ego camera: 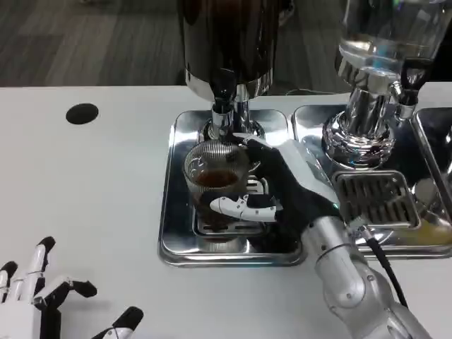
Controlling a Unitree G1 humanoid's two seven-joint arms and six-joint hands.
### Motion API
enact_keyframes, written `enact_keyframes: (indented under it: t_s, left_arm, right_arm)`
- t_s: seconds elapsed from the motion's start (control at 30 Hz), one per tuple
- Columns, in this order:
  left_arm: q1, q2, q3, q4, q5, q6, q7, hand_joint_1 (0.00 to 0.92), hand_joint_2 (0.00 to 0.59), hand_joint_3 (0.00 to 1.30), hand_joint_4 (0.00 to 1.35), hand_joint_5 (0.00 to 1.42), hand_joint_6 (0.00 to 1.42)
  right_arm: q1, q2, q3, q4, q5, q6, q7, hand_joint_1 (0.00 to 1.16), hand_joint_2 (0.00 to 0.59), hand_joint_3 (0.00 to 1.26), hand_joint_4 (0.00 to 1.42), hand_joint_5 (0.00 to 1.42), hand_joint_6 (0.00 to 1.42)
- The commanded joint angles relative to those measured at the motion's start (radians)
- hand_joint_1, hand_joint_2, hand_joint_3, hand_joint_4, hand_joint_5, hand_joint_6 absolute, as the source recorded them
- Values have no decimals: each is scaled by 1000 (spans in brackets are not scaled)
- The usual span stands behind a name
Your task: Grasp the cup under the faucet to collect the drink, then remove the cup.
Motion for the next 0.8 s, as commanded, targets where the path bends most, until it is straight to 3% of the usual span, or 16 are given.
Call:
enact_keyframes:
  t_s: [0.03, 0.8]
  left_arm:
    - [8, 3, 11, 8, -11, -8, 9, 0, 116, 631, 29, 180, 79]
    - [-13, 9, -1, 24, -18, -10, 0, 0, 127, 638, 30, 180, 79]
  right_arm:
    - [-3, 10, 13, 30, -8, -16, -19, 735, 194, 318, 388, 289, 402]
    - [13, 2, -7, 40, 15, -42, -54, 802, 197, 489, 525, 484, 534]
